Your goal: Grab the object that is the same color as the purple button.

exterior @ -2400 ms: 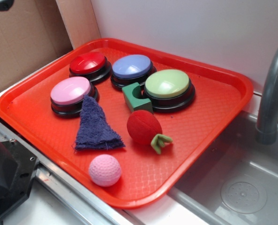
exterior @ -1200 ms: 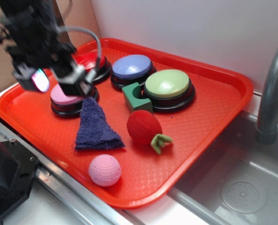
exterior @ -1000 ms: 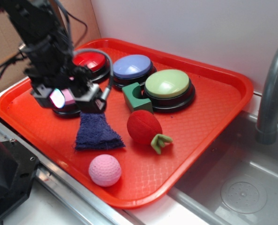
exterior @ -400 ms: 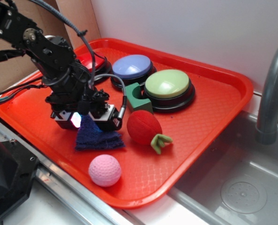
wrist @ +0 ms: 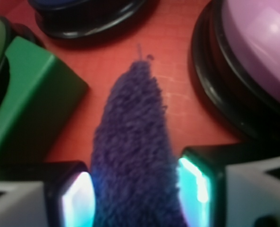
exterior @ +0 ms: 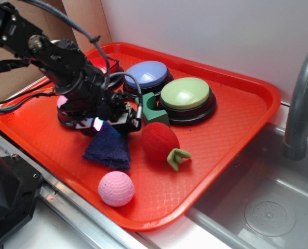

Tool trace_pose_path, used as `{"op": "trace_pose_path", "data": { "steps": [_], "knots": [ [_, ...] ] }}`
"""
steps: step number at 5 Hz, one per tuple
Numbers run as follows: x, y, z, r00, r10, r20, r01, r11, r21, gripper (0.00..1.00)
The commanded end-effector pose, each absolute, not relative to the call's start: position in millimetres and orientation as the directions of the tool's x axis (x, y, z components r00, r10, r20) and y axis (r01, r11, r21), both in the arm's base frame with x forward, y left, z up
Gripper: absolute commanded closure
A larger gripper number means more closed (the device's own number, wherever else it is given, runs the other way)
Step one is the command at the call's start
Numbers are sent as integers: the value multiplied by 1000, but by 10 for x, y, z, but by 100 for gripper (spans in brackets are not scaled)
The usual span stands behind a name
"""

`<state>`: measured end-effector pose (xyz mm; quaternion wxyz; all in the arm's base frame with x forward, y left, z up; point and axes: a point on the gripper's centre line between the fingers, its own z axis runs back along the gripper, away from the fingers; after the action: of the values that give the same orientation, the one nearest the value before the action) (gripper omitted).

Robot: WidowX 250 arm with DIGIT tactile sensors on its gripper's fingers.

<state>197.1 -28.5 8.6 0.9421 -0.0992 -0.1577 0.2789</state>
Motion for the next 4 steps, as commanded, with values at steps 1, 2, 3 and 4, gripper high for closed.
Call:
{"op": "trace_pose_path", "data": {
  "steps": [1,2,3,4],
  "knots": [
    [1925,-349,43,813,550,193,-513,832,-212,100],
    [1911,-370,153,834,515,200,-478,854,-203,100],
    [1922,-348,388,886,424,188,-396,902,-173,100],
    [1946,-364,684,938,299,176,-274,949,-154,100]
  ]
}}
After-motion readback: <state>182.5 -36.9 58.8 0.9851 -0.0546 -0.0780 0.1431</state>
